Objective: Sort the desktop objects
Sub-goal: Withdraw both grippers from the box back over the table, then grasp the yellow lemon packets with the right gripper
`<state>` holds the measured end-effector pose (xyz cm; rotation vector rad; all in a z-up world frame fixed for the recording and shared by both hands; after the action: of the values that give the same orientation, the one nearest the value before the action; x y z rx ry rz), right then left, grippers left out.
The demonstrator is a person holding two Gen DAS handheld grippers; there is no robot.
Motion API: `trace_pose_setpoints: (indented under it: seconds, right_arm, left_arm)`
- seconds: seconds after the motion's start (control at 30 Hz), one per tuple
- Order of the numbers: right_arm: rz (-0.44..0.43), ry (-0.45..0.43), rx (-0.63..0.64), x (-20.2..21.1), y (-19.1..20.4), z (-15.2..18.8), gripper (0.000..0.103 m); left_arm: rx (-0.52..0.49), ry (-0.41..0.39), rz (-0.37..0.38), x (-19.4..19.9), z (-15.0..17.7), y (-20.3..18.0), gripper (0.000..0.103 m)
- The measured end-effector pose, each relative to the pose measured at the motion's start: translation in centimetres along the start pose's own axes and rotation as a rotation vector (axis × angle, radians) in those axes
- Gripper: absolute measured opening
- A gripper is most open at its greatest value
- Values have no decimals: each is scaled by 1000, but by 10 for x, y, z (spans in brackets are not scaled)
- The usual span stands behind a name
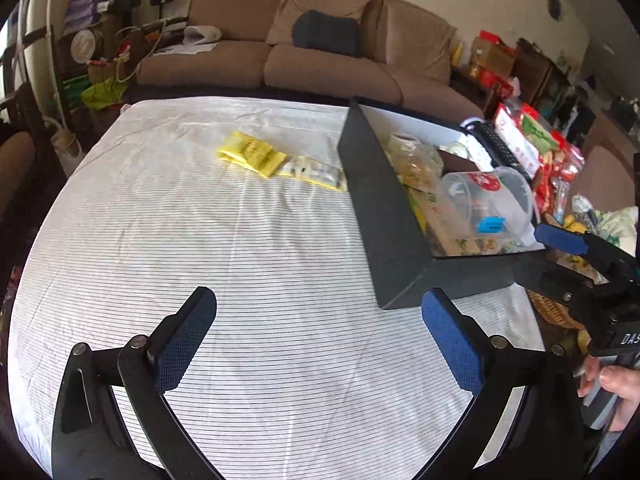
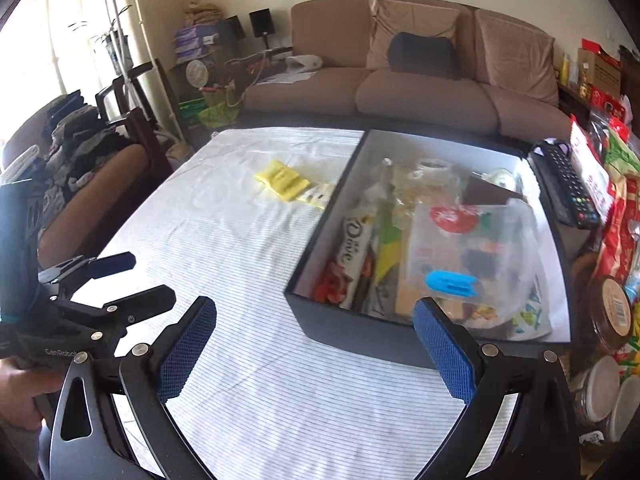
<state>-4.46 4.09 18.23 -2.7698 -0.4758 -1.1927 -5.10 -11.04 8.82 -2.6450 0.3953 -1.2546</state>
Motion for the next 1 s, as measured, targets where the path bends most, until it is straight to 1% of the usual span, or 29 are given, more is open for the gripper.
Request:
trace_pose_setpoints:
  seconds: [0.13,0.23,0.33,0.4,0.43,0.47,0.53,0.57,0.67,0.73,0.77,0.83,0.93,1.0]
  right_arm:
    - [-49,-5,42,-24,36,-24,101]
    - [-94,-5,48,-48,59,-50,101]
    - [-118,-3,54,-79,76,-80,101]
    - [-111,-1,80,-107,88,-103,101]
    - [-103,6,94,-123,92,-113,101]
    - [-93,17,107,-142,96,-121,101]
    - [-65,43,138,-183,103,-135,101]
    - [-55,57,155,-204,106,-141,101]
    - [-41,86,206,-261,117,-153,101]
    - [-17,108,251,-297,120,-158,101]
    - [-16,126,268,-314,122,-159,101]
    - [-5,167,293,-343,122,-159,101]
    - [21,241,316,-377,118,-151,101]
    - [28,266,340,-388,117,-145,100]
  left_arm:
    - [80,-43,-32,8,-11,45,103]
    - [135,-67,-61,7,-15,77,103]
    - [169,-56,-62,-1,-10,102,103]
    - [175,-40,-66,-7,-4,113,103]
    - [186,-20,-73,-12,-2,118,103]
    - [207,4,-67,-17,0,121,103]
    - [237,18,16,-25,0,118,103]
    - [238,23,30,-28,-1,118,103]
    - [206,43,4,-35,0,119,103]
    - [208,67,0,-43,3,123,103]
    - [214,81,10,-47,5,124,103]
    - [223,97,-1,-53,8,130,103]
    - [215,86,-13,-52,4,135,103]
    - [234,72,3,-50,2,138,103]
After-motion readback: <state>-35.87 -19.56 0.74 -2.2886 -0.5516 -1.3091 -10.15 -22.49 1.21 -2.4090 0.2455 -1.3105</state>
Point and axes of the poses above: each gripper's, at about its wrist camera, not at the fingertips, and x roughly against the way its jaws point, y to its left, z to its underside, the point moved 7 cm from there along -x, roughly the way its jaws point, and after that the axes turned 6 degrees about z, right-handed, at the moved point
